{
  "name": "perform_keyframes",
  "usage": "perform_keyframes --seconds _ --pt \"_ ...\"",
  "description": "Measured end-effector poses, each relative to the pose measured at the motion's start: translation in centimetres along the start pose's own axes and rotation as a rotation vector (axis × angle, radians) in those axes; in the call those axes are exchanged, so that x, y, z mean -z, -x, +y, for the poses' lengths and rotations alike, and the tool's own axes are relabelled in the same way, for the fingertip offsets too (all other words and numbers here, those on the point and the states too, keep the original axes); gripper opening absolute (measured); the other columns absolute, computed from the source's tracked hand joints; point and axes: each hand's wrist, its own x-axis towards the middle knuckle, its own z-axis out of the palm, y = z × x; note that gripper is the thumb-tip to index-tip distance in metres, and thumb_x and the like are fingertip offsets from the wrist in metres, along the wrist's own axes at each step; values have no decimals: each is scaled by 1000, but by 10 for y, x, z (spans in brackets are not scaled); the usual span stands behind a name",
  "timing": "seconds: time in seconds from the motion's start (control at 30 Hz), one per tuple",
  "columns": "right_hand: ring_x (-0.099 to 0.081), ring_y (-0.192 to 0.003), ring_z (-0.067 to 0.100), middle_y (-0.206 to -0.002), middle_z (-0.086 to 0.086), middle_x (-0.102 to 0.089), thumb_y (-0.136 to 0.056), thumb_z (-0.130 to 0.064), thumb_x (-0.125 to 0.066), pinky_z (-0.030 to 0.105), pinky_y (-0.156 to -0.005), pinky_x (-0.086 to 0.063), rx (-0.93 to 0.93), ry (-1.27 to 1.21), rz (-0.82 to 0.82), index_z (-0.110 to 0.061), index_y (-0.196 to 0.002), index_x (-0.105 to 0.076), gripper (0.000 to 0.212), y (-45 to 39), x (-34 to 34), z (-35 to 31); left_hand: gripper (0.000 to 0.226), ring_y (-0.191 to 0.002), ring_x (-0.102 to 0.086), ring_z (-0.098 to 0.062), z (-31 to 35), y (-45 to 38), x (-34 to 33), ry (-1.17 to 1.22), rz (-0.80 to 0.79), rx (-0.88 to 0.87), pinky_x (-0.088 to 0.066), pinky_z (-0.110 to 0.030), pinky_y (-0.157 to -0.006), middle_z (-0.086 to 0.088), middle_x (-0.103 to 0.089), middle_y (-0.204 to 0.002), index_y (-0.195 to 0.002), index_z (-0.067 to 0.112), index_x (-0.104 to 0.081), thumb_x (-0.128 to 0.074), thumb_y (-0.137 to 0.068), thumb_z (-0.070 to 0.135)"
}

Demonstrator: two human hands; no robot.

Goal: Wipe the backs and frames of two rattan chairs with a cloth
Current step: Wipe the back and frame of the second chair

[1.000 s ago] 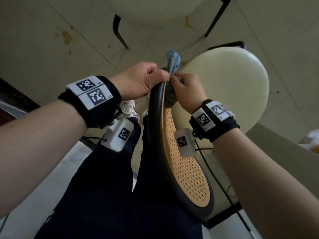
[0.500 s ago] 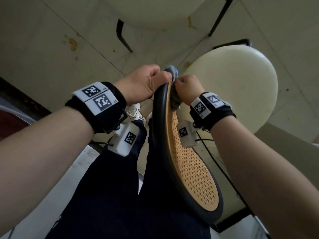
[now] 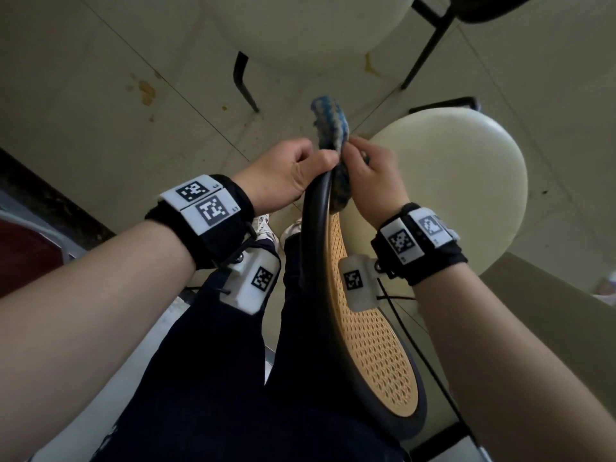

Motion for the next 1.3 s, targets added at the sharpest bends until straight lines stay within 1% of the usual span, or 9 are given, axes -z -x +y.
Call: perform_keyframes --seconds 0.27,0.4,0.57,0.77,0.87,0.93,1.07,1.2,1.3 --pt "-61 -74 25 -78 13 -60 -91 -22 -48 48 -76 -57 -433 173 -115 2 -85 -64 30 -45 -3 33 35 -56 -45 -15 -2 9 -3 58 41 19 -36 -23 -47 -5 -47 -72 -87 12 -51 -51 -101 44" --pt "-49 -66 18 -71 9 -54 -91 -19 -48 37 -58 -45 -214 168 -73 8 -87 -63 32 -36 3 14 34 -60 -44 -19 -4 14 -4 118 58 17 -37 -25 -50 -8 -47 -76 -99 7 -57 -43 -106 37" --pt "-58 -71 26 -84 25 -64 -90 -14 -47 41 -66 -50 49 101 -73 4 -87 -65 26 -5 10 -17 29 -57 -46 -16 -13 17 -5 134 114 59 -37 -28 -49 -1 -48 -68 -84 13 -54 -41 -107 27" --pt "-61 -73 5 -76 -10 -67 -89 -18 -52 21 -63 -49 241 250 -129 -22 -94 -74 23 40 21 -44 20 -50 -58 -12 -32 20 5 -23 166 42 -48 -28 -49 5 -63 -61 -87 21 -59 -45 -101 19" --pt "-61 -72 7 -79 -7 -67 -88 -14 -53 21 -62 -49 320 328 -158 -20 -97 -73 23 71 23 -54 20 -56 -64 -10 -31 24 10 -48 148 40 -51 -31 -53 2 -67 -75 -92 25 -60 -43 -92 14" --pt "-62 -71 9 -81 -3 -69 -86 -15 -55 24 -64 -52 353 386 -149 -21 -100 -74 25 91 20 -57 21 -76 -67 -14 -32 24 13 -78 109 25 -56 -42 -69 0 -66 -92 -105 25 -60 -50 -92 11" --pt "-63 -70 20 -77 0 -70 -75 -17 -60 35 -67 -53 368 423 -45 -19 -91 -76 22 134 -1 -58 59 -118 -55 -20 -34 33 18 -271 37 -78 -48 -46 -104 -3 -55 -126 -144 28 -46 -59 -91 5" --pt "-62 -68 21 -75 -4 -68 -72 -16 -63 39 -66 -53 315 422 97 -21 -87 -74 20 161 -15 -51 74 -127 -49 -19 -30 40 16 -454 2 -260 -46 -44 -106 -4 -40 -149 -153 29 -34 -59 -90 -1" --pt "-59 -68 22 -79 -4 -63 -79 -16 -62 37 -64 -52 292 473 193 -19 -103 -66 25 171 -27 -47 83 -131 -45 -21 -31 47 16 -489 -15 -373 -46 -47 -107 -1 -33 -152 -153 35 -31 -68 -87 1"
